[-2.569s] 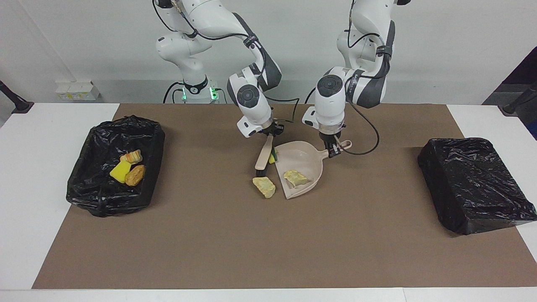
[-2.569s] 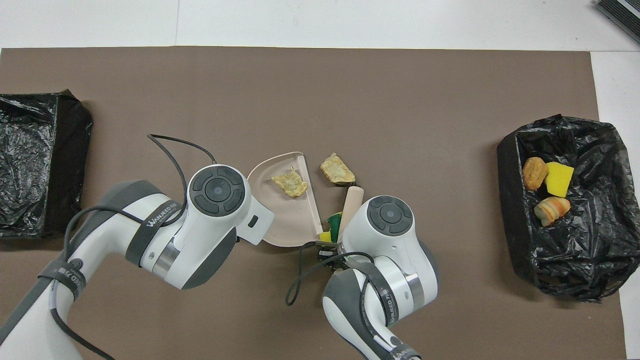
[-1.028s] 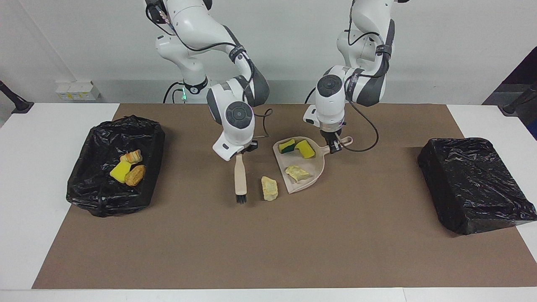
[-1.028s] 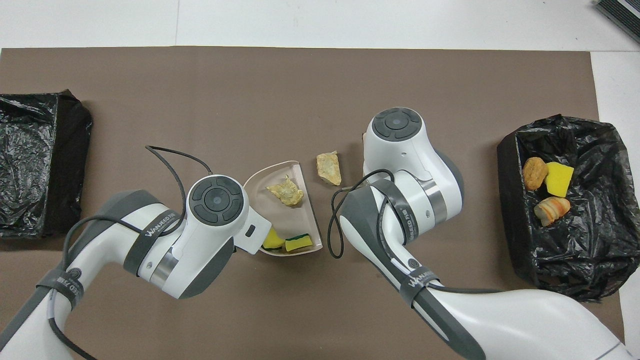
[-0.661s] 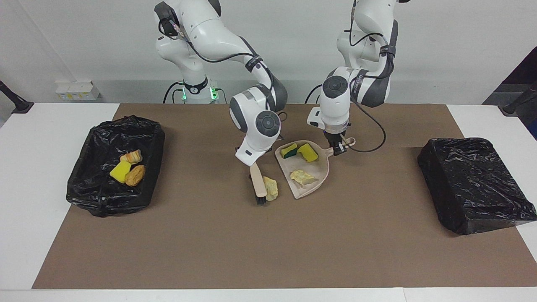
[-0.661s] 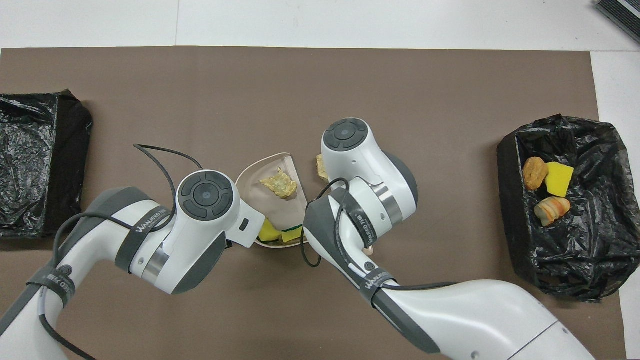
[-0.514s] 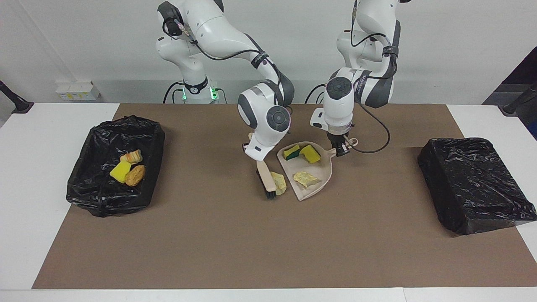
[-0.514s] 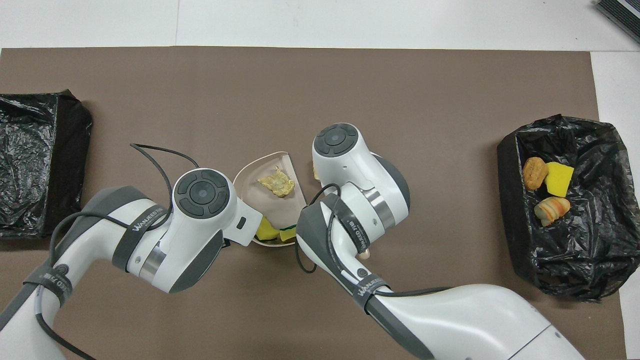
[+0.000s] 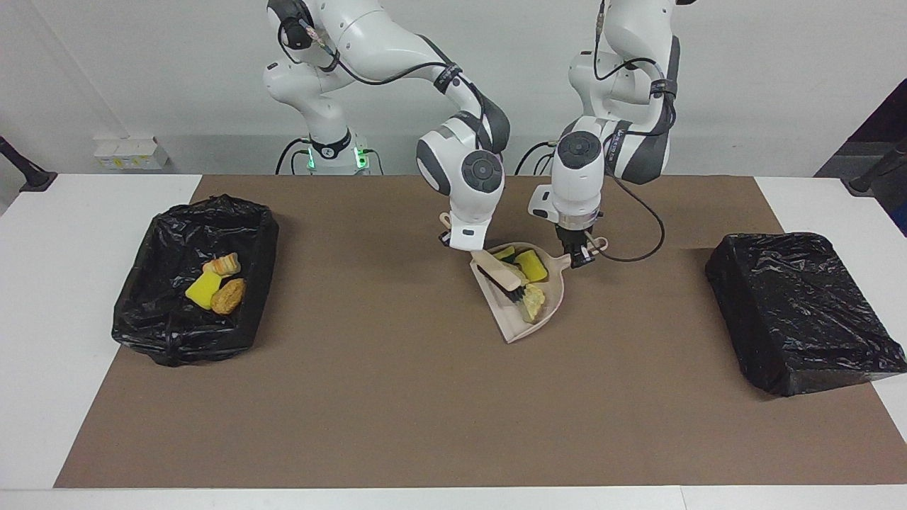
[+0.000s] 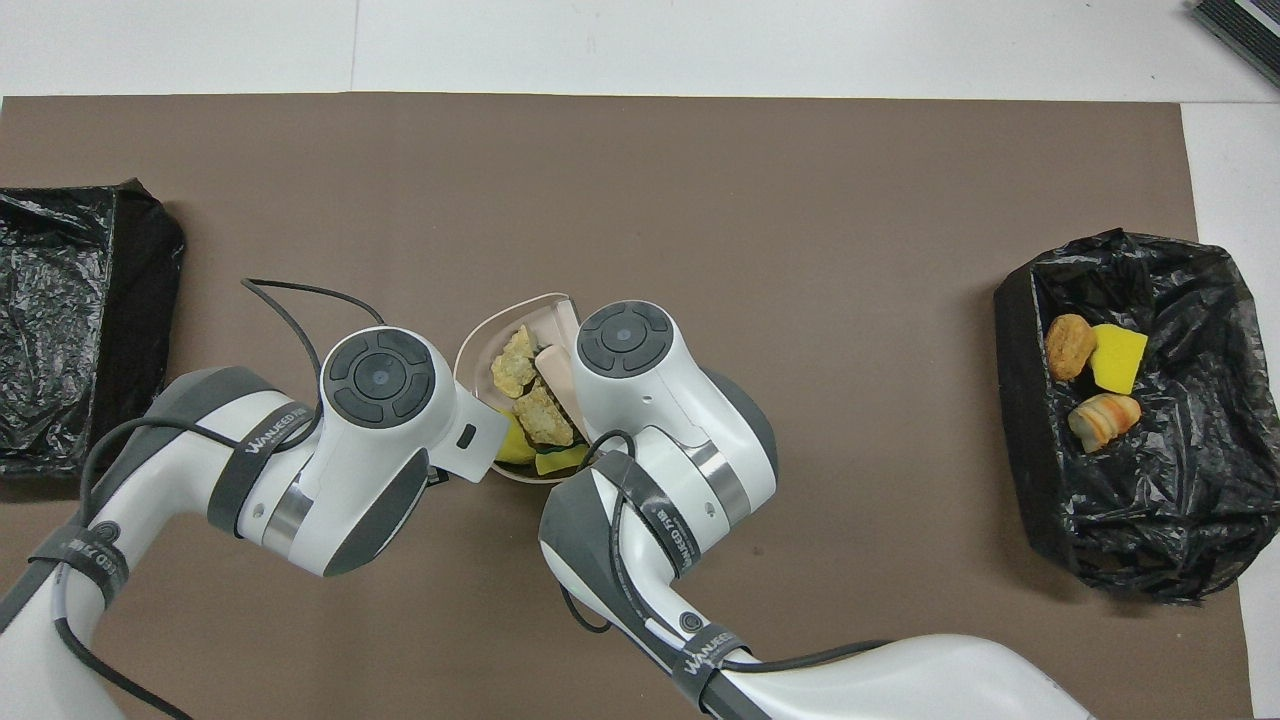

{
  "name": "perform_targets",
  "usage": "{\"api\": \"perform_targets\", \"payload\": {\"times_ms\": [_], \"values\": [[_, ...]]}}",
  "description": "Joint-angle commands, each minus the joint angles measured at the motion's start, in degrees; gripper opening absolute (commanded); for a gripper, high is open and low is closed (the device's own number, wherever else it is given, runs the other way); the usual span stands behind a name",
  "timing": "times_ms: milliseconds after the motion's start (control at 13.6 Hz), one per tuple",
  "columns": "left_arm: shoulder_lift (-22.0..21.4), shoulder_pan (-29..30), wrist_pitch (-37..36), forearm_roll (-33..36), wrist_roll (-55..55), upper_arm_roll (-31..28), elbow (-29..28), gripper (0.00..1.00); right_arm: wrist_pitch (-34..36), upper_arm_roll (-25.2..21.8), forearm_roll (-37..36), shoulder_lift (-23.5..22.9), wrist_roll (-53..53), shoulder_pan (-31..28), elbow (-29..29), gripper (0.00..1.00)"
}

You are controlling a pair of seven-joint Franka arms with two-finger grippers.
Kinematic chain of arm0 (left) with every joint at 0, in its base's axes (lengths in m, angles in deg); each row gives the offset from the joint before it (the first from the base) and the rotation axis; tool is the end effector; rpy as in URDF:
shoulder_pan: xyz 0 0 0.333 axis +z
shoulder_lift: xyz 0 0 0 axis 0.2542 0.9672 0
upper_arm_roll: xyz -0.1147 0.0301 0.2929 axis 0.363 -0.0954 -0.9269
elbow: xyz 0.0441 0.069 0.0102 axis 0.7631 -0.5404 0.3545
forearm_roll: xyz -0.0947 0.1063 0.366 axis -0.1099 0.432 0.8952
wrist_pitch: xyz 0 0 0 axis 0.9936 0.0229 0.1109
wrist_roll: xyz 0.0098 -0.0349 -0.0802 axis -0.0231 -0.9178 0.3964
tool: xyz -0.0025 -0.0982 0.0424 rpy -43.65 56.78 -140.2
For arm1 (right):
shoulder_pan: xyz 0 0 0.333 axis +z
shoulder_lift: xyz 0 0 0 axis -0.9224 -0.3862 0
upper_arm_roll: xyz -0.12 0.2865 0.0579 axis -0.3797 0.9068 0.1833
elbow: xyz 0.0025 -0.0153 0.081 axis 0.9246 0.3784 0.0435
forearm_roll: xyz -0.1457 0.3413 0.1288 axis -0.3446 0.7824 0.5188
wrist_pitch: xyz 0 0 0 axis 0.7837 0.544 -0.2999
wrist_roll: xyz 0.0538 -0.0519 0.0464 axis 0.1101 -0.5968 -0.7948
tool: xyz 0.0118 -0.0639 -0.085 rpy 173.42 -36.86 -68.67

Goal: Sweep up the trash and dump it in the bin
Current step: 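Sweep the sponges and bread into the dustpan with the right gripper, then carry the loaded dustpan to the bin nearest the left gripper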

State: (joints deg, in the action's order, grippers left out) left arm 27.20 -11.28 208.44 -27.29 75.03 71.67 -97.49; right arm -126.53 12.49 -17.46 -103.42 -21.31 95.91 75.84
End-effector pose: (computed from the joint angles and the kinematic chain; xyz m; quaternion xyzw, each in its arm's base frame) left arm 0.4884 -0.2374 0.3596 -0.7802 0.6181 0.0660 0.0698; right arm 0.4919 0.3913 0.3402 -0.9357 -0.3085 0.1684 0.0309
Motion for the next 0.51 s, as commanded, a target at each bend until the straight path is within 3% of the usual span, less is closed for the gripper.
{"api": "perform_targets", "payload": {"times_ms": [0, 440], "values": [[-0.41, 2.52, 3.15, 0.98, 5.26, 0.28, -1.17, 0.00, -0.67, 0.60, 1.65, 2.53, -2.17, -3.21, 2.24, 0.00], [-2.42, 6.39, 4.65, 0.45, 17.39, 0.28, -0.82, 0.00, 9.25, 0.51, 2.09, 7.19, -0.60, -10.25, 2.15, 0.00]]}}
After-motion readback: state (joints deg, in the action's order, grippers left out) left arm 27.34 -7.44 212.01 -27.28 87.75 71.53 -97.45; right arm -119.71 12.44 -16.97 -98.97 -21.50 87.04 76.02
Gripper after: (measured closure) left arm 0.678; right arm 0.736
